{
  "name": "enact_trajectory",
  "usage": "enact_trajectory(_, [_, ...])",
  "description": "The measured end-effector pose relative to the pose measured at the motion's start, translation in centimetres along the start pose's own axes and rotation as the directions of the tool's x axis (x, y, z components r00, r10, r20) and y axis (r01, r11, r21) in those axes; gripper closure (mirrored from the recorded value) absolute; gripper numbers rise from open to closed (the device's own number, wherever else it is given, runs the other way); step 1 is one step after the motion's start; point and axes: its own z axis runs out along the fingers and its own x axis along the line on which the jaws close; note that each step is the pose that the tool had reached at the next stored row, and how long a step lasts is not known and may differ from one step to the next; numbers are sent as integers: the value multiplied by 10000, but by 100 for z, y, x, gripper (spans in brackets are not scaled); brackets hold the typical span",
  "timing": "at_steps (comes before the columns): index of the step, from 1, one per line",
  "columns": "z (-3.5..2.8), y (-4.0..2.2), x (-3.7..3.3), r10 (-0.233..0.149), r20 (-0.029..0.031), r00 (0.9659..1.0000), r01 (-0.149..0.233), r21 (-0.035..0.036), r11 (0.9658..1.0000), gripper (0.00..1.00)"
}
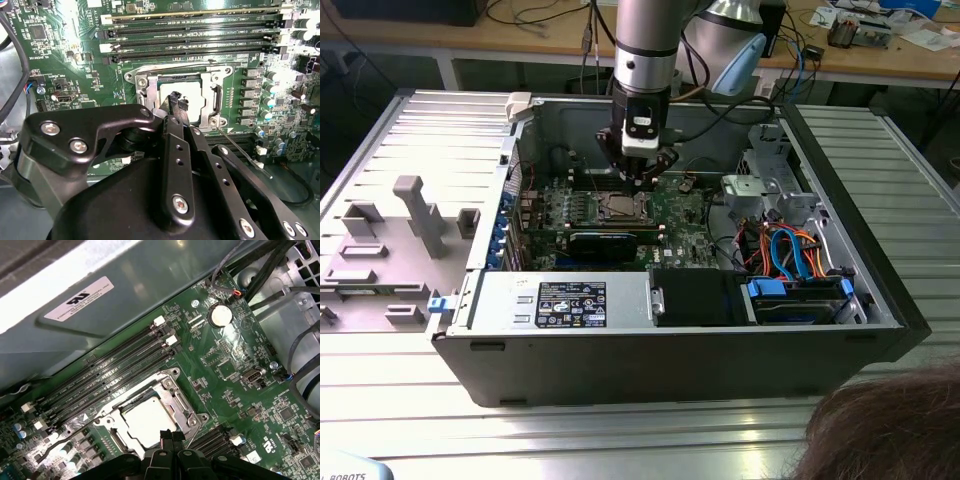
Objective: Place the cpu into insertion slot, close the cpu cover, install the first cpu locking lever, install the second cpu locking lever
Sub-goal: 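Install the first cpu locking lever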
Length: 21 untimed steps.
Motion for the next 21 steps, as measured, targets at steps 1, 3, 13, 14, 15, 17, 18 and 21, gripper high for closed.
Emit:
enact_trajectory(1, [0,0,0,-31,3,10000,31,0,10000,89])
enact_trajectory(3, [0,0,0,-136,11,9999,136,-2,9999,89])
enact_trajectory(13, [1,0,0,-495,42,9988,495,-9,9988,89])
enact_trajectory(14, [0,0,0,-549,46,9985,549,-9,9985,89])
enact_trajectory(15, [0,0,0,-578,49,9983,578,-9,9983,89])
enact_trajectory(17, [1,0,0,-657,55,9978,657,-11,9978,89])
enact_trajectory(18, [1,0,0,-703,59,9975,703,-11,9975,89])
enact_trajectory(21, [1,0,0,-823,69,9966,823,-13,9966,89])
